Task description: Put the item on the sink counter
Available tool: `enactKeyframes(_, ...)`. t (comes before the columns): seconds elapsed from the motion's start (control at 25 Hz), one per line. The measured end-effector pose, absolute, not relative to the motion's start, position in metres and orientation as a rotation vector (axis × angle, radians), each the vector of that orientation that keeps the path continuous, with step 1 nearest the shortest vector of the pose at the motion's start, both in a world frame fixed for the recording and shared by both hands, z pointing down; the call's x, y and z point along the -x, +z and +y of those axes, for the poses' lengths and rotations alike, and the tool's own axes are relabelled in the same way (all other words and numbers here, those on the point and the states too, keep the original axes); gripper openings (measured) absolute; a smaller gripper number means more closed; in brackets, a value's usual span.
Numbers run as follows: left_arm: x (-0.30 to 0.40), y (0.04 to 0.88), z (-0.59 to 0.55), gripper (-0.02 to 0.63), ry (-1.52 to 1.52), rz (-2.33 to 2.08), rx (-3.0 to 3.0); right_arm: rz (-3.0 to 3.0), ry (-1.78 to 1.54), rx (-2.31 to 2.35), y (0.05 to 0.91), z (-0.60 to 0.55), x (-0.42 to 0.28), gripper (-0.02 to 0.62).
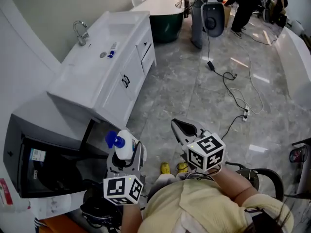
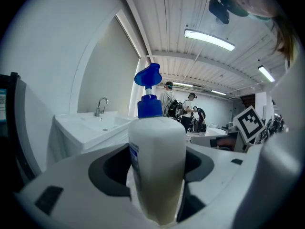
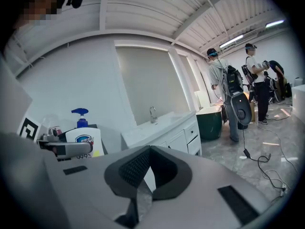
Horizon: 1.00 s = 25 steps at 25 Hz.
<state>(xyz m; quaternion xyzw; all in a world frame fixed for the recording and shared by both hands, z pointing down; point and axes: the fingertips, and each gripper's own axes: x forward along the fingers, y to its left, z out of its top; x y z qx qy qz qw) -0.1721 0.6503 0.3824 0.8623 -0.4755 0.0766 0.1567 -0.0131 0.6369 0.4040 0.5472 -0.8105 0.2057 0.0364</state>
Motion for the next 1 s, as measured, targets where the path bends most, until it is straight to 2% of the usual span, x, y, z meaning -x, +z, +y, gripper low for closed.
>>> enactKeyframes(1.0,0.155,0.386,0.616,0.308,0.228,-1.439,-2.456,-2.5,0.625,-1.596,0.415,0.605,0.001,0.023)
